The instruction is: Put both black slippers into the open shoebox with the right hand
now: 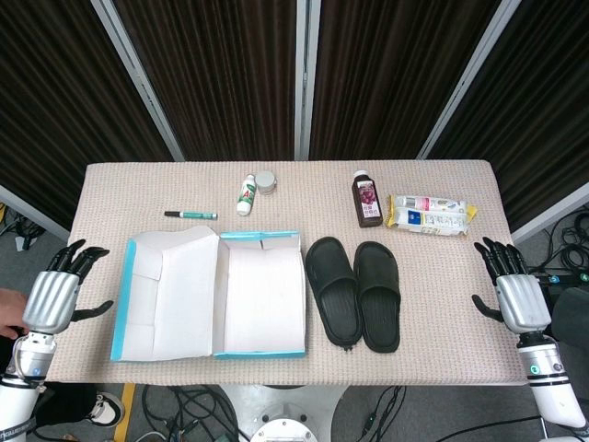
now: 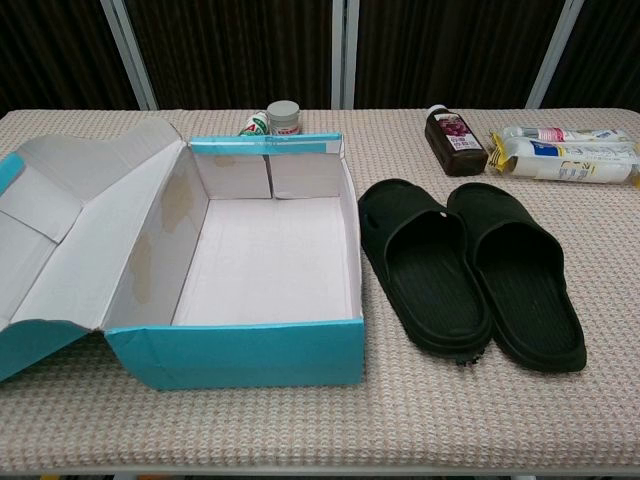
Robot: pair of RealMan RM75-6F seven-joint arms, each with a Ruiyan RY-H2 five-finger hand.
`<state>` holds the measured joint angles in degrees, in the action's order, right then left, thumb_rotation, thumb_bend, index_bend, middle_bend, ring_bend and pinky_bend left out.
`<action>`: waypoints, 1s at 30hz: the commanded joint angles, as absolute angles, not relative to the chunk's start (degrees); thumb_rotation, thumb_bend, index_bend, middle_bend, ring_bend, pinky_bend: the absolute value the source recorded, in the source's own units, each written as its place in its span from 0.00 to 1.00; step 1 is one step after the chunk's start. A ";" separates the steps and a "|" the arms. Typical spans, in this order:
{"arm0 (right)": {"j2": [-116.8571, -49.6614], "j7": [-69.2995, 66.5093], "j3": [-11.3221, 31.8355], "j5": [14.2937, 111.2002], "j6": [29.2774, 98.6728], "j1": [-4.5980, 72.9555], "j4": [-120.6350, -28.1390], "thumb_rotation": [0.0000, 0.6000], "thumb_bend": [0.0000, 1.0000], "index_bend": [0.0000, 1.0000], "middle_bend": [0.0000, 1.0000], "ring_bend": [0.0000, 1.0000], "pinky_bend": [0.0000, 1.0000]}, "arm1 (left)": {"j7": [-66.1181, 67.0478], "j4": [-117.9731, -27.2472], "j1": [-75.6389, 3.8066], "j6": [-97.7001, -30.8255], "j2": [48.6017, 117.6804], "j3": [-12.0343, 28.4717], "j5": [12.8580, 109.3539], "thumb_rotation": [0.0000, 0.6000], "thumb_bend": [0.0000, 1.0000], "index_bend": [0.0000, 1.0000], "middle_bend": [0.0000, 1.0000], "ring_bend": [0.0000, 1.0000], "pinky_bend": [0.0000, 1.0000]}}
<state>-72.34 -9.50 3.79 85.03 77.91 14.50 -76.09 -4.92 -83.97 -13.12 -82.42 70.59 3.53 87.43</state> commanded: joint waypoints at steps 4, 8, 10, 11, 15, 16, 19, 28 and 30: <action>-69.46 -9.73 4.56 85.33 76.98 15.35 -80.23 1.00 0.15 0.00 0.00 0.00 0.00 | -4.31 -84.94 -13.35 -81.90 70.09 3.50 87.46 1.00 0.00 0.21 0.21 0.09 0.16; -65.32 -8.13 5.35 85.38 73.84 17.48 -86.46 1.00 0.14 0.00 0.01 0.00 0.00 | -3.43 -86.54 -13.46 -82.51 69.51 3.85 87.87 1.00 0.00 0.21 0.21 0.09 0.16; -63.08 -6.54 5.67 84.60 70.61 19.08 -90.34 1.00 0.12 0.00 0.04 0.00 0.00 | -3.48 -87.29 -13.30 -82.53 69.48 3.62 87.95 1.00 0.00 0.21 0.21 0.09 0.16; -62.14 -5.96 5.79 84.11 68.96 19.86 -92.03 1.00 0.11 0.00 0.06 0.00 0.00 | -3.63 -87.71 -13.25 -82.25 69.42 3.37 87.95 1.00 0.00 0.21 0.21 0.09 0.16; -58.33 -2.30 6.76 81.89 62.31 23.58 -98.62 1.00 0.09 0.00 0.11 0.00 0.00 | -3.60 -89.86 -13.72 -80.32 68.12 2.74 87.86 1.00 0.00 0.21 0.21 0.09 0.16; -57.53 -0.88 7.27 81.03 60.82 24.66 -100.36 1.00 0.08 0.00 0.13 0.00 0.00 | -3.17 -90.18 -13.99 -80.08 67.81 2.95 87.81 1.00 0.00 0.21 0.21 0.09 0.16; -56.32 2.16 8.80 77.46 56.73 27.57 -103.96 1.00 0.07 0.01 0.16 0.00 0.00 | -2.66 -91.23 -14.50 -79.47 67.25 3.17 87.83 1.00 0.00 0.21 0.21 0.09 0.16; -58.19 13.61 12.64 60.03 42.57 41.31 -105.07 1.00 0.07 0.13 0.23 0.03 0.01 | -1.36 -91.61 -14.10 -79.88 67.63 2.26 88.80 1.00 0.00 0.21 0.21 0.09 0.16; -59.68 16.49 12.36 56.03 41.16 43.98 -104.45 1.00 0.07 0.13 0.23 0.03 0.01 | -1.35 -91.78 -14.29 -79.46 67.34 2.20 88.82 1.00 0.00 0.21 0.21 0.09 0.16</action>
